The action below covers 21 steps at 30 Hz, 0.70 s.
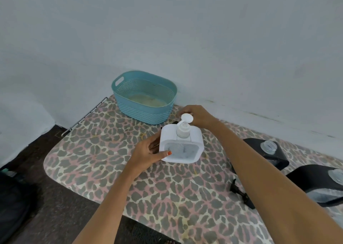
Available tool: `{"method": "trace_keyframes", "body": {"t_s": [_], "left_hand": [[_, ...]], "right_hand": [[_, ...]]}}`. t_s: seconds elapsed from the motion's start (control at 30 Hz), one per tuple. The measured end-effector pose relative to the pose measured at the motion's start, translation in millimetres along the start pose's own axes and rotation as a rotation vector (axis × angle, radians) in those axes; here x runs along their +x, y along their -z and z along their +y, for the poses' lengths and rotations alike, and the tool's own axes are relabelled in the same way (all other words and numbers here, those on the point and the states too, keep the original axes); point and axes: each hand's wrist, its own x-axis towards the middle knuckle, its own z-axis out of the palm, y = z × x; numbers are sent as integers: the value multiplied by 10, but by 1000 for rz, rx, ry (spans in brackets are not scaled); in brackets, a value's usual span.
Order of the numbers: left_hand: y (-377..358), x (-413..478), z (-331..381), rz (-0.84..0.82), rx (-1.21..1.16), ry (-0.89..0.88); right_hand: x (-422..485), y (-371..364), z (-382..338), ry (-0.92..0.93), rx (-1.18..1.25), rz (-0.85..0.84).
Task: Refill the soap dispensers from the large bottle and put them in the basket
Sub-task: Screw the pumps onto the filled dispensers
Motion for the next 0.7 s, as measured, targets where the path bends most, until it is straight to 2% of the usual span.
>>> {"method": "trace_keyframes", "body": {"t_s": [0.07, 0.17, 0.33, 0.43, 0.53, 0.7], "left_hand": [[-6, 3, -1, 5, -4, -1], [-9, 5, -16, 10, -12, -4], [-9, 3, -25, 15, -11, -7], [-14, 0, -26, 19, -19, -8], [-1, -31, -13, 60, -27, -51], [-48, -114, 116, 205, 43, -177]], "right_hand": [[134, -97, 58, 44, -146, -93], [215, -179, 92, 49, -239, -207], [186, -173, 40, 85, -293, -228], [98, -53, 45, 184, -284, -68], [-116, 194, 67, 204, -117, 114], [-678, 680, 118, 49, 194, 382]]}}
